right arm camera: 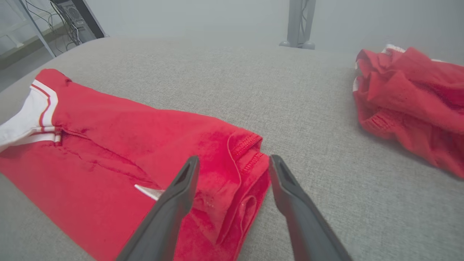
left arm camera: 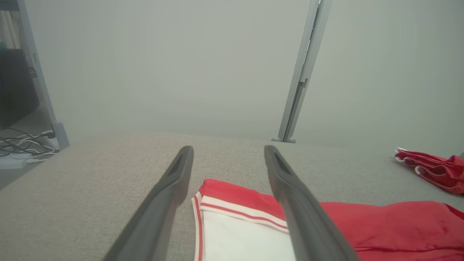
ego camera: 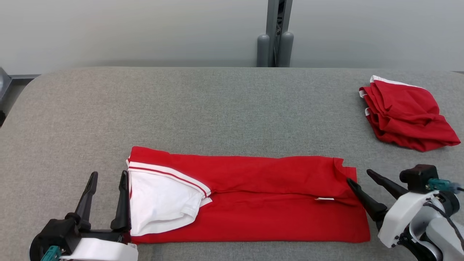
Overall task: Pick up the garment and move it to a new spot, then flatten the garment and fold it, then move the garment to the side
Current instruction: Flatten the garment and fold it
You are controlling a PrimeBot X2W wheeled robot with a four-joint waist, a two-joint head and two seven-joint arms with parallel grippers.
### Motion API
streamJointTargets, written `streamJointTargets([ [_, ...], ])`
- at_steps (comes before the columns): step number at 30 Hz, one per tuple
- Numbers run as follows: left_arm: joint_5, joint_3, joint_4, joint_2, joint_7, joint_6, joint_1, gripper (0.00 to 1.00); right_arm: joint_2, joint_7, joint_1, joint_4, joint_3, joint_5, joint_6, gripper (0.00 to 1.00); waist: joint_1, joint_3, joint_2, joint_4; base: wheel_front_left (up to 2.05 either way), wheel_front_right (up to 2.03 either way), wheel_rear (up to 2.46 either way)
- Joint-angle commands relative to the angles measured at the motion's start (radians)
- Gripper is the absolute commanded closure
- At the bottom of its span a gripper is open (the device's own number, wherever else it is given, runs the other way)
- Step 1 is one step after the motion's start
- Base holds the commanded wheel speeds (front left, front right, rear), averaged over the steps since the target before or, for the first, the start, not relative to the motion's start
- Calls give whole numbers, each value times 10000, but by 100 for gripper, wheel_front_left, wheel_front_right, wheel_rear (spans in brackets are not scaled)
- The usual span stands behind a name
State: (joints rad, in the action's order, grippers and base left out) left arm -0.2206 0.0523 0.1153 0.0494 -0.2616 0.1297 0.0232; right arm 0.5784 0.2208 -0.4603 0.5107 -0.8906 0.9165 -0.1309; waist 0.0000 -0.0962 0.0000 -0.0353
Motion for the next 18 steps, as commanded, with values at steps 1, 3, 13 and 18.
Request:
streamJointTargets([
  [1, 47, -5, -21, 37, -33, 13, -50, 0, -67, -166, -247, 277, -77, -190, 3, 6, 0, 7, 0, -87, 0, 0, 0],
  [3, 65, -36, -33, 36, -33, 13, -59, 0, -285, -321, -489, 659, -135, -247, 3, 15, 0, 2, 0, -168, 0, 0, 0],
  [13, -95, -217, 8, 34, -33, -10, -170, 0, -821, -845, -1320, 2207, -656, -206, 3, 36, 0, -122, 0, -643, 0, 0, 0],
  [18, -134, -246, 10, 34, -33, -44, -157, 0, -966, -845, -1529, 2705, -879, -105, 3, 60, 0, -184, 0, -791, 0, 0, 0],
])
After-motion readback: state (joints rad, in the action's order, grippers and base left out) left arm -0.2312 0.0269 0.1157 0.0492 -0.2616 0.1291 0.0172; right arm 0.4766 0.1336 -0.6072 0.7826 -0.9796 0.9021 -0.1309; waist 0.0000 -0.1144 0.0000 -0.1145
